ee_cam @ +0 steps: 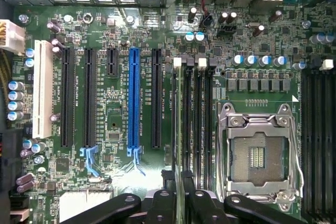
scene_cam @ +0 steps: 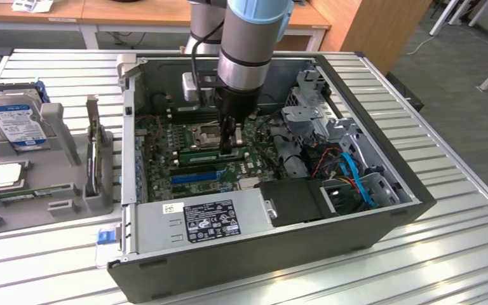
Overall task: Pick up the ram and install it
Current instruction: 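Insert the ram into the slot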
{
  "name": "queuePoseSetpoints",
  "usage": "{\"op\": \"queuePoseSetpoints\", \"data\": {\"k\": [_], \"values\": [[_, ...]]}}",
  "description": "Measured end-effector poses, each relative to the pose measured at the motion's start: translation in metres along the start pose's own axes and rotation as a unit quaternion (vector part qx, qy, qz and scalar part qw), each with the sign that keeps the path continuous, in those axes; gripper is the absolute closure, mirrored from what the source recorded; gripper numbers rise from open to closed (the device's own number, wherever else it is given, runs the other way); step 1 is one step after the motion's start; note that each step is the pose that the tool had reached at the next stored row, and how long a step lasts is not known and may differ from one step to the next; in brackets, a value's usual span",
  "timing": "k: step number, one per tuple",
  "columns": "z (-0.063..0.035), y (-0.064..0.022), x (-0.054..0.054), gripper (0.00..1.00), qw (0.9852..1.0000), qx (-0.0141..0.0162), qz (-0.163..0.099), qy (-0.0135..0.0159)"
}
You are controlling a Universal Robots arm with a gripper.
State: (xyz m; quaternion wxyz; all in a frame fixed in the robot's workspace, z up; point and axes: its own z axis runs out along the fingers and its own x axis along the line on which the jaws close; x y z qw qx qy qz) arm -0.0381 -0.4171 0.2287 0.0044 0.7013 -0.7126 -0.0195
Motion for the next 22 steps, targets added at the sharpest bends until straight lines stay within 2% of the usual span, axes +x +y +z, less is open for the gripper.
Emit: {"op": "queuePoseSetpoints", "data": {"k": [22], "values": [[-0.0282, 0.0009, -0.001, 0.82, 1.0, 0.0, 0.0, 0.0]]}}
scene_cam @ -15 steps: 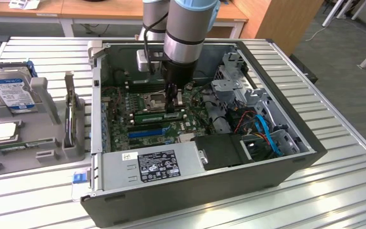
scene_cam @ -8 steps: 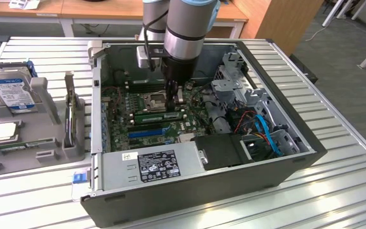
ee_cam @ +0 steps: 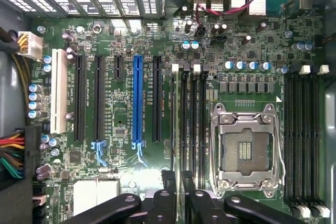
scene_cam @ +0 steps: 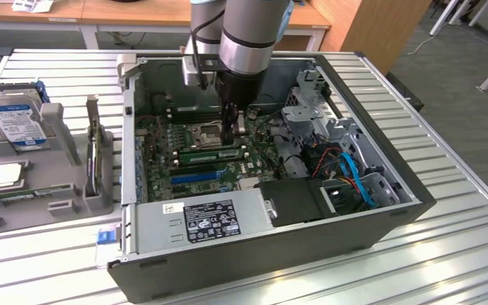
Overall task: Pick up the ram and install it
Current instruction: 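Insert the ram into the slot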
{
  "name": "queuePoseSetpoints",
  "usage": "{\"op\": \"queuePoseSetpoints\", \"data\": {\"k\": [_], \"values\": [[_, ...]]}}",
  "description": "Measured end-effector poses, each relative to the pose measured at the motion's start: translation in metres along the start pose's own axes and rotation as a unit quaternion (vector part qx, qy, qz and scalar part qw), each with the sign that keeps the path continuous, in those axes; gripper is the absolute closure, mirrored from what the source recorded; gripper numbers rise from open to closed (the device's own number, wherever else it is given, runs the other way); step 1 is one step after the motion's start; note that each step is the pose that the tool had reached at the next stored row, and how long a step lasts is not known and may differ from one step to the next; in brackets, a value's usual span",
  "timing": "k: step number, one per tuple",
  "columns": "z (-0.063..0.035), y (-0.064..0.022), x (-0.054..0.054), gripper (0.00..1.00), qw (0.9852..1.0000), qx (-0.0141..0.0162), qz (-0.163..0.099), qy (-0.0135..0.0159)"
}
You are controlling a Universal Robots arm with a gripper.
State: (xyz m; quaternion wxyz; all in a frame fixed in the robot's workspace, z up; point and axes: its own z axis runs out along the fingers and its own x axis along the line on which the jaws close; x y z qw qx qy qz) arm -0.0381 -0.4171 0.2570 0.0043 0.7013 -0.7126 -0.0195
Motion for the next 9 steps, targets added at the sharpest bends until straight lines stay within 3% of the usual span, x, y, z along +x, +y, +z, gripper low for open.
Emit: {"op": "queuePoseSetpoints", "data": {"k": [9], "values": [[-0.0155, 0.0005, 0.0, 0.82, 1.0, 0.0, 0.0, 0.0]]}}
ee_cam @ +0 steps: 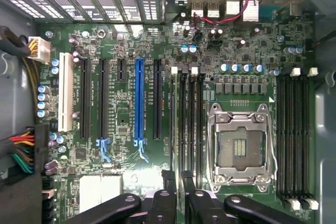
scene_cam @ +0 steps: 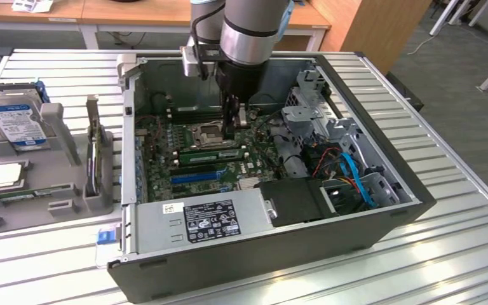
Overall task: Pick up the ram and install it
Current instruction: 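Insert the ram into the slot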
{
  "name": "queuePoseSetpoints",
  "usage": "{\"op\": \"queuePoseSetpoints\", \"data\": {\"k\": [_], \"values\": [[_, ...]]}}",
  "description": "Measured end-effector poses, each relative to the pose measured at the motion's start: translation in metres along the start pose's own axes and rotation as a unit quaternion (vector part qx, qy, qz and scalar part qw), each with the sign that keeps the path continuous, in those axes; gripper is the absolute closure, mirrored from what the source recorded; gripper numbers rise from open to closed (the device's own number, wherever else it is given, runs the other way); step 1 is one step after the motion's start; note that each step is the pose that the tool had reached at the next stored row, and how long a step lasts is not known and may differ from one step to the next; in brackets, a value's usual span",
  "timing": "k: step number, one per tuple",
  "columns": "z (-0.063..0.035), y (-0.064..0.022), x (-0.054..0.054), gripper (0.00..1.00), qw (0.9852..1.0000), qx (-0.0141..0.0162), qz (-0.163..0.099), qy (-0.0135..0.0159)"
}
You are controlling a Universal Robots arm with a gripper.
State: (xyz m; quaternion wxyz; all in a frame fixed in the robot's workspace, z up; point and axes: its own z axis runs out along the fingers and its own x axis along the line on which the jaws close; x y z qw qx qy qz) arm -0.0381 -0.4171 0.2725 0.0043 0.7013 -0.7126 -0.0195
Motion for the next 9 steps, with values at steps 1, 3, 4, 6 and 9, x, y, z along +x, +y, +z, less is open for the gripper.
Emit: {"op": "queuePoseSetpoints", "data": {"k": [1, 3, 4, 6, 9], "values": [[-0.0013, 0.0, 0.0, 0.82, 1.0, 0.0, 0.0, 0.0], [-0.0039, 0.0001, 0.0, 0.82, 1.0, 0.0, 0.0, 0.0], [-0.0053, 0.0002, 0.0, 0.82, 1.0, 0.0, 0.0, 0.0], [-0.0088, 0.0003, 0.0, 0.82, 1.0, 0.0, 0.0, 0.0], [-0.0135, 0.0005, 0.0, 0.82, 1.0, 0.0, 0.0, 0.0]]}}
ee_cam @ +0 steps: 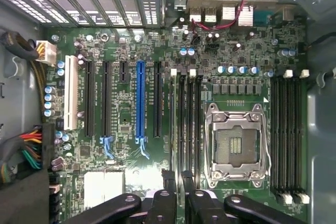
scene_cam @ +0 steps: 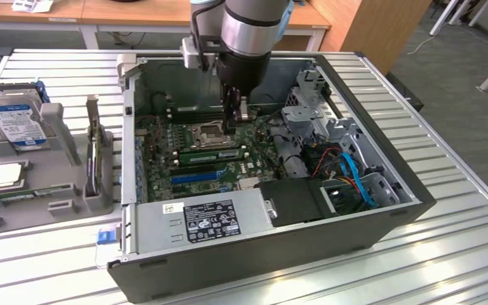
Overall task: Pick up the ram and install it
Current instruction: 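Insert the ram into the slot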
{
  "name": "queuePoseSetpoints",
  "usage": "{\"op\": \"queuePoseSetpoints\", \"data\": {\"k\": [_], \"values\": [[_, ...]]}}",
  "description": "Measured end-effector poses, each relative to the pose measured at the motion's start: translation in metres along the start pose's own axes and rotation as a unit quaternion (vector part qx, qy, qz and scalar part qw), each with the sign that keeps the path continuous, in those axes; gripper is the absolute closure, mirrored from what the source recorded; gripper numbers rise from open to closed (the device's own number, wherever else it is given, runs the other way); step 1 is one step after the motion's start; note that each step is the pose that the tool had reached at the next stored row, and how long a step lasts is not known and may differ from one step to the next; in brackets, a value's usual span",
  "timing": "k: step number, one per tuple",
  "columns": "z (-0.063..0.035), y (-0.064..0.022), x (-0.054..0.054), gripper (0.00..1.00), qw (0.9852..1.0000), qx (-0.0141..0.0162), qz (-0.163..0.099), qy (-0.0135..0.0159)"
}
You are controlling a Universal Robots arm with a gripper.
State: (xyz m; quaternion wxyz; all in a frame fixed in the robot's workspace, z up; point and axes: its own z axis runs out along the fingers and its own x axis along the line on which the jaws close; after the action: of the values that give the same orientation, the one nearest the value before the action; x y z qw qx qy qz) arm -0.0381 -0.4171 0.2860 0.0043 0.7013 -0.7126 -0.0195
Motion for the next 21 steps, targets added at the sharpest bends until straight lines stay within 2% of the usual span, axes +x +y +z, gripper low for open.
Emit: {"op": "queuePoseSetpoints", "data": {"k": [21], "values": [[-0.0287, 0.001, -0.001, 0.82, 1.0, 0.0, 0.0, 0.0]]}}
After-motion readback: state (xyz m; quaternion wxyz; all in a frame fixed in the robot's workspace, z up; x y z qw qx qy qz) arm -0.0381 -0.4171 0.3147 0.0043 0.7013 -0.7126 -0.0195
